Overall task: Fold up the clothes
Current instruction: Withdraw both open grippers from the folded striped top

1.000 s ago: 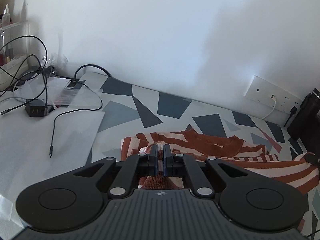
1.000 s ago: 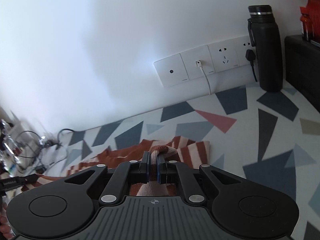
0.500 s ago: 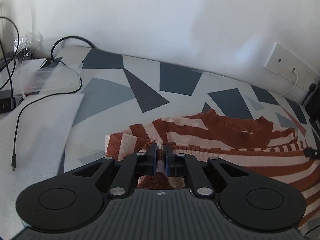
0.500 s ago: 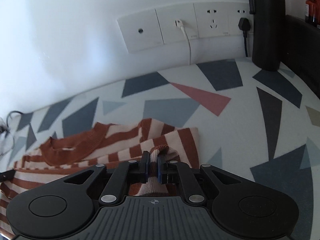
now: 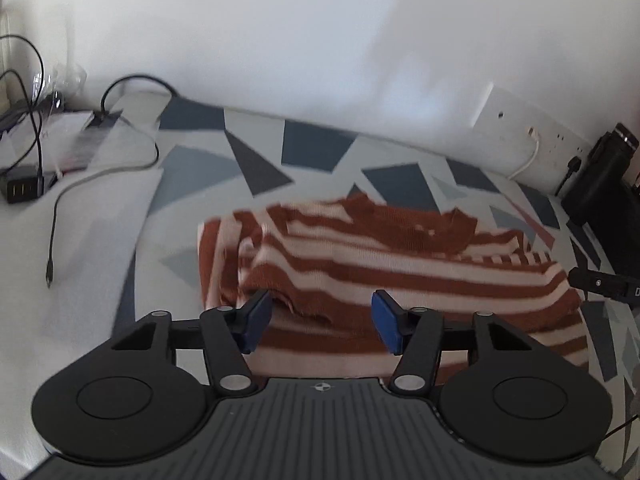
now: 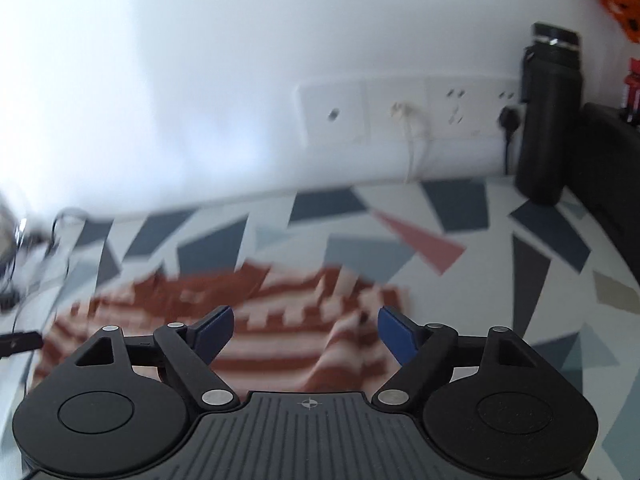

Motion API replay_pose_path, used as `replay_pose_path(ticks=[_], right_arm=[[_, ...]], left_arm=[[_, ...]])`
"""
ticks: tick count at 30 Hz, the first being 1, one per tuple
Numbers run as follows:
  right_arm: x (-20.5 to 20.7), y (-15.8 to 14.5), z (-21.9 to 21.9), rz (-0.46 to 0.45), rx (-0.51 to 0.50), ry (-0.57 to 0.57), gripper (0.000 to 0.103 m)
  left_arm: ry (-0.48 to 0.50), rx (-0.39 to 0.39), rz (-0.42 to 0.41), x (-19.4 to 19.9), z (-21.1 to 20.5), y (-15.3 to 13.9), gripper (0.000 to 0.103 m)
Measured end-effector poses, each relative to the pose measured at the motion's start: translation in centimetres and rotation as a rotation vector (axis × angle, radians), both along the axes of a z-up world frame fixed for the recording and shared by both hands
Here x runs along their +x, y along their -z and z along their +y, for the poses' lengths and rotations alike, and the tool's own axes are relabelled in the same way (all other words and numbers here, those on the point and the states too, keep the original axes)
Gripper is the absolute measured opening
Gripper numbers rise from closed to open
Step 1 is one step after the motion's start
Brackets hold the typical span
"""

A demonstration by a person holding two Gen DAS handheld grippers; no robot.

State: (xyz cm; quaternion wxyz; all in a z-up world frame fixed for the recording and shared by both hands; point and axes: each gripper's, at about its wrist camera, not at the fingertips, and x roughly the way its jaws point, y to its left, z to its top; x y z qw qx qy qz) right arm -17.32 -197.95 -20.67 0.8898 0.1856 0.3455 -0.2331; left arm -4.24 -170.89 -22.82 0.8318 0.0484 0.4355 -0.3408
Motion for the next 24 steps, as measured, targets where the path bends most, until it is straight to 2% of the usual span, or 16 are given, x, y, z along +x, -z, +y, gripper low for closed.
replay_pose_path(ticks=[4, 6, 9, 14, 16, 19, 21, 23, 24], right_arm=[[0.8, 2.4, 3.8, 0.138, -0.044, -0.079, 0.077], [1.5, 3.7, 5.5, 0.206, -0.094, -0.136, 0.077], [2.1, 4.6, 6.3, 0.238, -0.145, -0.172, 0.074], [2.9, 4.4, 4.7, 0.199, -0.125, -0.124, 0.072], [3.3, 4.6, 4.4, 0.2, -0.125, -0.131, 0.074], [3.6, 4.9, 4.1, 0.184, -0.119, -0.125, 0.076], [3.4, 4.9, 4.0, 0.156, -0.102, -0.11, 0.073], [3.4, 4.8, 3.6, 0.127, -0.08, -0.089, 0.066], [3.5, 4.7, 3.3, 0.117, -0.069, -0.08, 0.066]], left_arm=[[0.069, 0.118, -0.057, -1.7, -2.0, 2.3, 0.057], [0.065, 0.124, -0.068, -1.8, -2.4, 2.9, 0.057], [0.085, 0.141, -0.093, -1.7, -3.2, 2.7, 0.058], [0.088, 0.141, -0.067, -0.6, -3.6, 2.8, 0.058], [0.11, 0.146, -0.097, -0.7, -3.8, 3.0, 0.058], [0.075, 0.107, -0.084, -0.4, -3.5, 3.0, 0.057], [0.035, 0.079, -0.072, 0.0, -3.3, 2.9, 0.051], [0.021, 0.071, -0.063, 0.6, -3.4, 2.8, 0.049], [0.02, 0.067, -0.061, 0.9, -3.5, 2.8, 0.049]])
